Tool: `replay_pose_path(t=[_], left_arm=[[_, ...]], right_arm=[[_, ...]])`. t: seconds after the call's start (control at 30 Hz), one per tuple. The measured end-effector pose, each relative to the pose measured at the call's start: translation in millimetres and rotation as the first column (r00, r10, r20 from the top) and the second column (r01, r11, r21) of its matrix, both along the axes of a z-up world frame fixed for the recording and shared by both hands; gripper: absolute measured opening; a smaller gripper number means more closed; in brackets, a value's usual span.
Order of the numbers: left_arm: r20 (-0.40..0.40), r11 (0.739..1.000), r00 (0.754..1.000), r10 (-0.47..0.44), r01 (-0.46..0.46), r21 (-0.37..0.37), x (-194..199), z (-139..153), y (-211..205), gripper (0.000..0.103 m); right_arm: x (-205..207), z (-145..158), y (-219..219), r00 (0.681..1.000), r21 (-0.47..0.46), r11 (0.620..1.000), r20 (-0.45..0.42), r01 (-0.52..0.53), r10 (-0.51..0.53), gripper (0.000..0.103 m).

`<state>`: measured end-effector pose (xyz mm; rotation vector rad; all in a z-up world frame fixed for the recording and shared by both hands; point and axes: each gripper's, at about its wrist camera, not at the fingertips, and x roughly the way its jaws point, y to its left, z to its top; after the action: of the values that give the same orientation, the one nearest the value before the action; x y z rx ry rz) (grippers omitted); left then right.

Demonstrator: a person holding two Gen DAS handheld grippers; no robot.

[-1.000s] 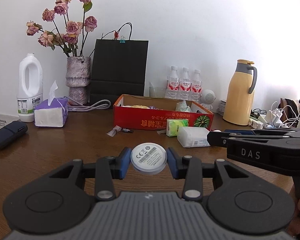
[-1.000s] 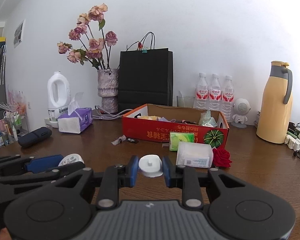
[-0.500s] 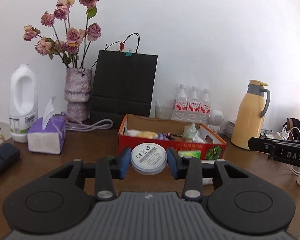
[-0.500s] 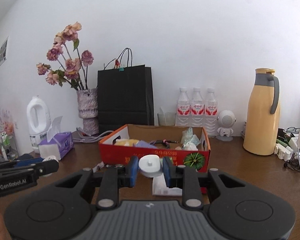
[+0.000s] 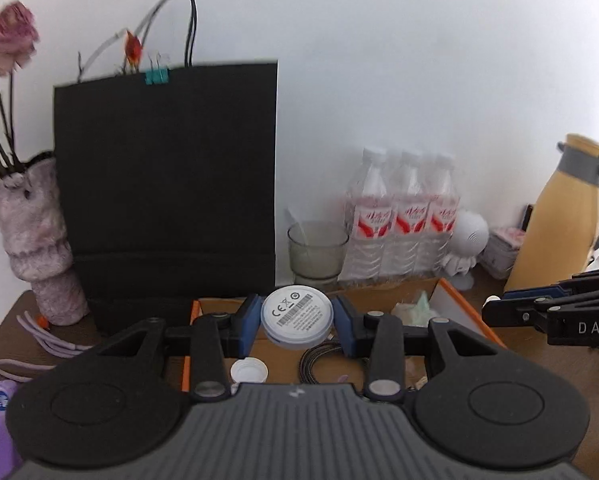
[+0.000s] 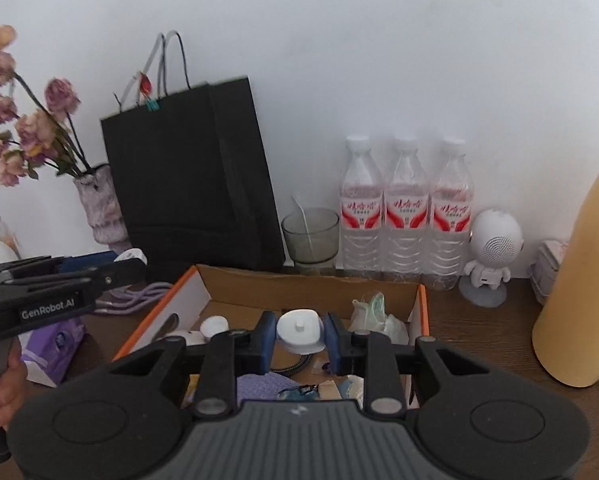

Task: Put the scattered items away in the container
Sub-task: 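Carry the disc in the left tool while the right tool carries the clip to the box, then open both tools over the box to drop the disc and clip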

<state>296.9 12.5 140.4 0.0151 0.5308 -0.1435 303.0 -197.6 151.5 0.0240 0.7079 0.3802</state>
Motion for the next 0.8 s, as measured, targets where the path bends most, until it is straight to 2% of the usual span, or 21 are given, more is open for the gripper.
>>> replay_pose_path(t=[0.07, 0.13, 0.23, 0.33, 0.4, 0.43, 0.53, 0.63, 0.73, 0.77, 0.8], left_arm=[[-0.087, 1.0, 0.996, 0.013, -0.011, 0.019, 36.5, -25.7, -4.6, 0.04], [-0.134, 0.998, 0.99, 0.033, -0.025, 0.063, 61.9, -49.4, -10.3, 0.04], [-0.197, 0.994, 0.98, 0.023, -0.002, 0.107, 86.4, -77.3, -15.7, 0.04], [-0.245, 0.993, 0.969, 0.033, -0.004, 0.118, 101.6, -90.0, -16.0, 0.041], [-0.253, 0.996, 0.967, 0.028, -0.004, 0.093, 104.2, -88.8, -11.9, 0.044], [-0.252, 0.995, 0.967, 0.022, 0.004, 0.103, 105.8, -88.1, -12.3, 0.046], [-0.252, 0.992, 0.967, 0.029, 0.003, 0.126, 106.7, -83.0, -12.2, 0.047], [-0.253, 0.995, 0.967, 0.043, -0.019, 0.097, 101.4, -71.7, -4.8, 0.047], [-0.263, 0.997, 0.963, 0.053, -0.035, 0.075, 93.3, -58.1, 0.5, 0.059], [-0.269, 0.997, 0.961, 0.06, -0.043, 0.067, 88.1, -52.2, 3.0, 0.066], [-0.272, 0.997, 0.96, 0.064, -0.049, 0.062, 84.0, -46.7, 3.2, 0.07]], right_arm=[[32.6, -19.7, 7.7, 0.997, -0.035, 0.999, -0.083, -0.008, 0.005, 0.025], [55.1, -40.8, 17.6, 0.99, -0.096, 0.995, -0.139, -0.03, 0.016, 0.025], [80.4, -70.2, 26.9, 0.978, -0.167, 0.984, -0.209, -0.055, 0.019, 0.025], [97.9, -90.7, 34.2, 0.968, -0.199, 0.979, -0.249, -0.055, 0.004, 0.025], [106.2, -99.5, 39.1, 0.965, -0.218, 0.974, -0.262, -0.061, 0.002, 0.026], [109.0, -102.7, 41.3, 0.965, -0.228, 0.972, -0.262, -0.06, -0.002, 0.026], [112.1, -107.7, 44.7, 0.969, -0.26, 0.965, -0.244, -0.038, -0.027, 0.04], [107.3, -97.8, 41.1, 0.973, -0.252, 0.968, -0.225, -0.014, -0.044, 0.043], [95.0, -74.3, 29.9, 0.973, -0.195, 0.981, -0.225, 0.009, -0.053, 0.056], [88.9, -65.6, 26.4, 0.973, -0.186, 0.982, -0.222, 0.019, -0.061, 0.061], [83.7, -57.5, 24.9, 0.973, -0.18, 0.983, -0.221, 0.027, -0.067, 0.063]])
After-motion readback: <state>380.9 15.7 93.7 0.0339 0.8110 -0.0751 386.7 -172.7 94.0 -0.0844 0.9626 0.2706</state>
